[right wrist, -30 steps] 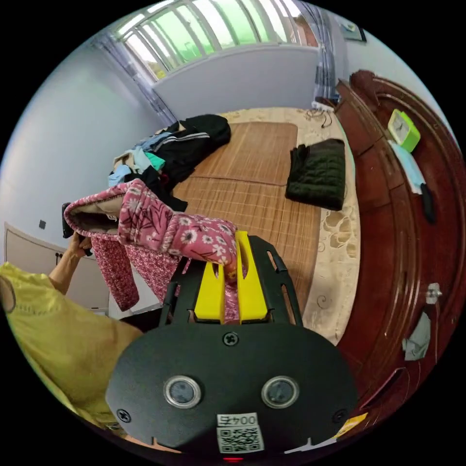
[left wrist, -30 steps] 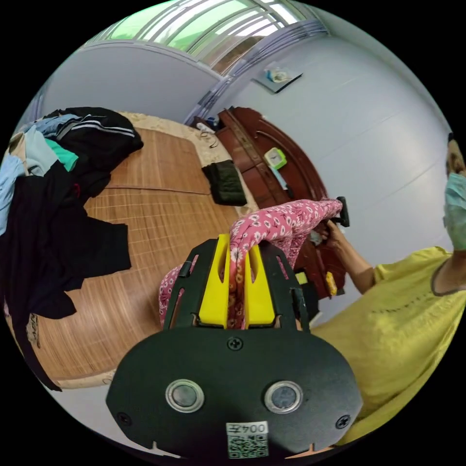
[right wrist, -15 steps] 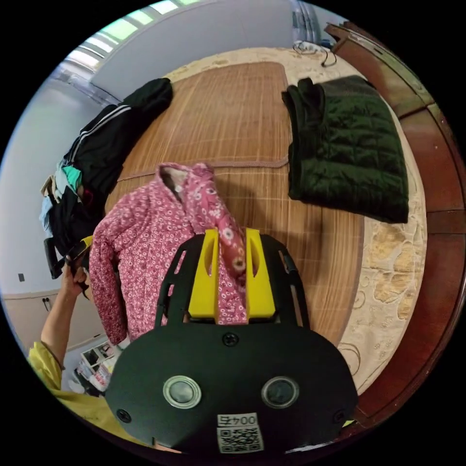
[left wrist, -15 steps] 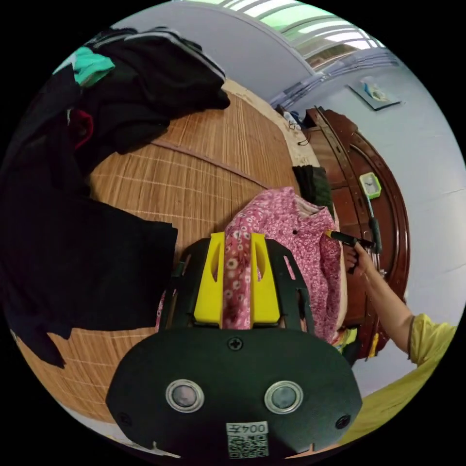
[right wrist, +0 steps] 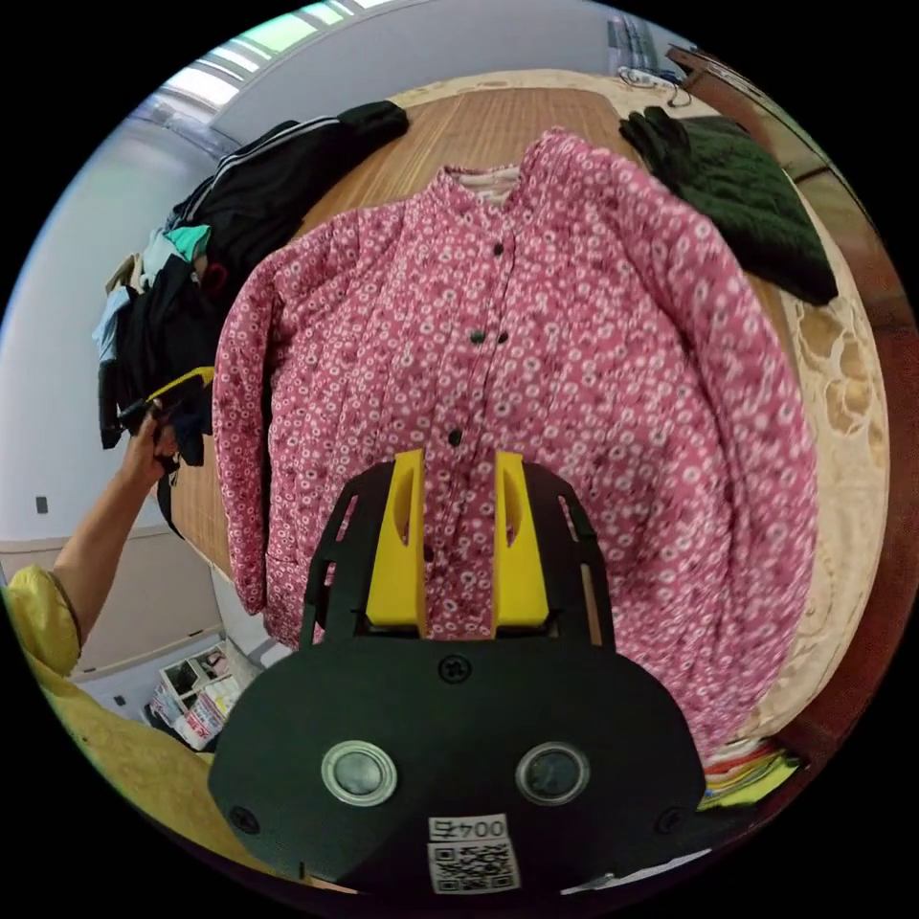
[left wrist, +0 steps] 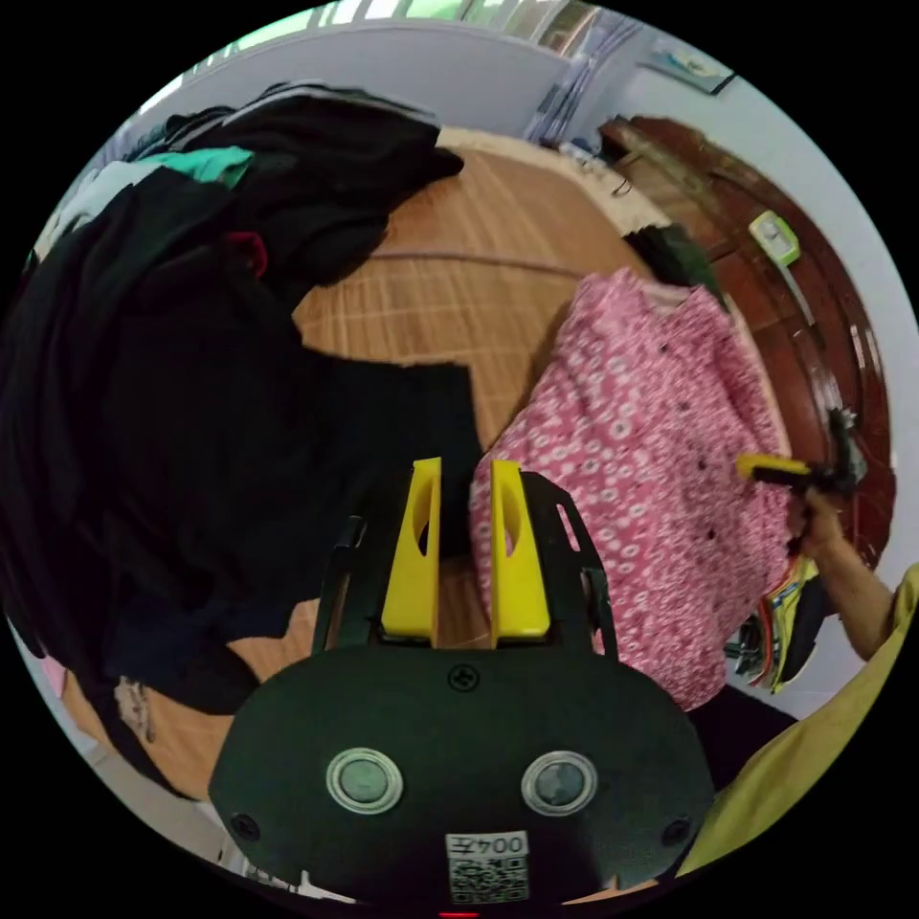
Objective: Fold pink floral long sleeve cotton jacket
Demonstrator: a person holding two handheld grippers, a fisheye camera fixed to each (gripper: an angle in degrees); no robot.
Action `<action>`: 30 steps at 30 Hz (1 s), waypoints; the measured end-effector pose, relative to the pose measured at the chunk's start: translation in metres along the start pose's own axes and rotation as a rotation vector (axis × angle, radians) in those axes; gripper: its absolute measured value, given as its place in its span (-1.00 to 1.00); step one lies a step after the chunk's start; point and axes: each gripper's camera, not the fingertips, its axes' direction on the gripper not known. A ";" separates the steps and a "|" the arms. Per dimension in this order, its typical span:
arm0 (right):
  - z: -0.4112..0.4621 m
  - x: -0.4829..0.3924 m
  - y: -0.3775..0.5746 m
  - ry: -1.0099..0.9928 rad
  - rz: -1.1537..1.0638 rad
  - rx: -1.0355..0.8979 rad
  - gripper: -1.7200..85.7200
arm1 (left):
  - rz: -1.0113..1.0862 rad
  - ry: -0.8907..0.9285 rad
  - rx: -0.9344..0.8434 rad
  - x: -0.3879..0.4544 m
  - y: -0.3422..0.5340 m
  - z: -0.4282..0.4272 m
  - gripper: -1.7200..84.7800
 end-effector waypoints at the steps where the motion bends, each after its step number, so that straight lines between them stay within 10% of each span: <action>1: 0.010 0.004 0.005 0.025 0.013 -0.028 -0.70 | -0.004 0.014 0.013 0.010 -0.004 -0.006 -0.72; 13: 0.078 0.044 0.038 0.157 0.066 -0.121 -0.77 | -0.019 -0.199 -0.076 0.171 -0.035 -0.012 -0.49; 30: 0.013 0.141 0.131 0.044 0.121 0.134 -0.70 | 0.003 -0.301 -0.050 0.194 -0.108 -0.118 -0.92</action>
